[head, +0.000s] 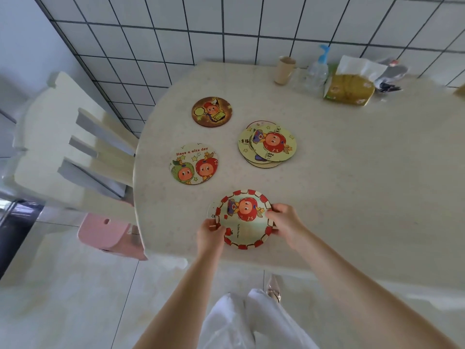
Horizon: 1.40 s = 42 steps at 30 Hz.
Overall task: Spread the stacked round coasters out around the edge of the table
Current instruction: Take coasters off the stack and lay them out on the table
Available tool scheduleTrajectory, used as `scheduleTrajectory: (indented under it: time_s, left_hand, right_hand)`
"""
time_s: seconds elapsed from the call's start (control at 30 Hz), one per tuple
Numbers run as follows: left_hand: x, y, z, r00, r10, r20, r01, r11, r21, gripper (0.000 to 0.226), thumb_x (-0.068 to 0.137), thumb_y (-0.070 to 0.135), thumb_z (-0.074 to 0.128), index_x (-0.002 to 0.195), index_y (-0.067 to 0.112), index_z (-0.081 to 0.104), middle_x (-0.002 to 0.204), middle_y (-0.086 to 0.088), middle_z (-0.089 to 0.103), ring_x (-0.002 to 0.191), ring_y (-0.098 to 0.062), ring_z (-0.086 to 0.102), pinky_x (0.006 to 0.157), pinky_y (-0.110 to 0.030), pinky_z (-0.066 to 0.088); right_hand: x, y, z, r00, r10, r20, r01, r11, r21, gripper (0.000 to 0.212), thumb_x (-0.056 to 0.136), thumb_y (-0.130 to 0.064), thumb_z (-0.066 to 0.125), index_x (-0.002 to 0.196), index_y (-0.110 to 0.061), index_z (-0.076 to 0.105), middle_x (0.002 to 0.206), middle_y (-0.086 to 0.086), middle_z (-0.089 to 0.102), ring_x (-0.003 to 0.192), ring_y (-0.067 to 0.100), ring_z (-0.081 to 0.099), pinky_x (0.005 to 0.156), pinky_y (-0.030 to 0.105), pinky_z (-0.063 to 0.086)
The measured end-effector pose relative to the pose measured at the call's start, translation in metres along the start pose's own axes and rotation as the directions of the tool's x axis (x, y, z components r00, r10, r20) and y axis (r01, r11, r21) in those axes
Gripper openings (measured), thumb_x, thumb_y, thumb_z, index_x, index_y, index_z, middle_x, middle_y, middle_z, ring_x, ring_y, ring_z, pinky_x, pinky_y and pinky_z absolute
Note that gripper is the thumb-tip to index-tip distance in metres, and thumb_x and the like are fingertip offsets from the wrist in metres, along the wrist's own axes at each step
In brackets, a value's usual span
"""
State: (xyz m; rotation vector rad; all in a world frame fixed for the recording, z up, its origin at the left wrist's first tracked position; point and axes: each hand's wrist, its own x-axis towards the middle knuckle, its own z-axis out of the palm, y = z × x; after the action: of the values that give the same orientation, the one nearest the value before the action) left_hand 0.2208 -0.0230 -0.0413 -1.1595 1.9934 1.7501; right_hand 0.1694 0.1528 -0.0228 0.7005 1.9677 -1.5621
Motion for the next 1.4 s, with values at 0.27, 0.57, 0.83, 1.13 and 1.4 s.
scheduleTrajectory:
  time_s: [0.27, 0.57, 0.83, 1.13, 1.4]
  left_hand:
    - [-0.021, -0.004, 0.055, 0.995, -0.025, 0.096, 0.025, 1.000, -0.001, 0.020, 0.081, 0.002, 0.058, 0.092, 0.017, 0.065, 0.086, -0.006, 0.072, 0.081, -0.022, 0.069, 0.071, -0.043, 0.061]
    - [-0.052, -0.012, 0.136, 0.993, -0.040, 0.113, 0.021, 0.987, 0.162, 0.013, 0.079, 0.004, 0.062, 0.083, 0.016, 0.061, 0.084, -0.007, 0.070, 0.084, -0.029, 0.068, 0.077, -0.050, 0.059]
    - [-0.062, -0.017, 0.169, 0.999, 0.030, -0.011, -0.025, 0.945, 0.325, 0.009, 0.077, 0.011, 0.067, 0.083, 0.016, 0.064, 0.078, -0.003, 0.072, 0.071, -0.020, 0.067, 0.063, -0.035, 0.057]
    - [-0.056, -0.017, 0.161, 0.994, 0.059, -0.090, -0.017, 0.915, 0.403, 0.015, 0.085, 0.009, 0.059, 0.094, 0.020, 0.061, 0.089, 0.005, 0.067, 0.076, -0.007, 0.060, 0.055, -0.018, 0.042]
    - [-0.012, 0.042, 0.158, 0.987, 0.130, -0.089, -0.086, 0.916, 0.392, 0.027, 0.086, 0.007, 0.058, 0.111, 0.014, 0.061, 0.087, 0.010, 0.058, 0.068, -0.002, 0.058, 0.048, -0.012, 0.039]
  right_hand:
    - [0.004, 0.019, -0.062, 0.998, 0.037, -0.051, -0.038, 0.999, -0.016, 0.013, 0.087, -0.009, 0.055, 0.088, -0.016, 0.066, 0.089, 0.013, 0.063, 0.081, 0.025, 0.056, 0.082, 0.046, 0.056]
    - [0.015, 0.043, -0.150, 0.997, 0.066, -0.039, -0.071, 0.986, -0.149, 0.027, 0.087, -0.010, 0.054, 0.113, -0.011, 0.062, 0.107, 0.017, 0.069, 0.104, 0.036, 0.066, 0.088, 0.056, 0.055]
    - [0.045, 0.054, -0.191, 0.996, 0.009, 0.084, 0.017, 0.955, -0.298, 0.023, 0.086, -0.006, 0.055, 0.079, -0.028, 0.057, 0.092, 0.010, 0.066, 0.092, 0.033, 0.067, 0.080, 0.056, 0.058]
    - [0.051, 0.048, -0.202, 0.996, -0.020, 0.086, 0.058, 0.887, -0.458, 0.026, 0.091, -0.007, 0.050, 0.113, 0.001, 0.061, 0.095, 0.013, 0.065, 0.083, 0.023, 0.053, 0.074, 0.035, 0.046]
    - [0.085, -0.021, -0.199, 0.995, -0.076, 0.064, 0.098, 0.857, -0.507, 0.028, 0.094, -0.008, 0.046, 0.118, -0.004, 0.060, 0.117, 0.016, 0.064, 0.101, 0.026, 0.059, 0.098, 0.045, 0.050]
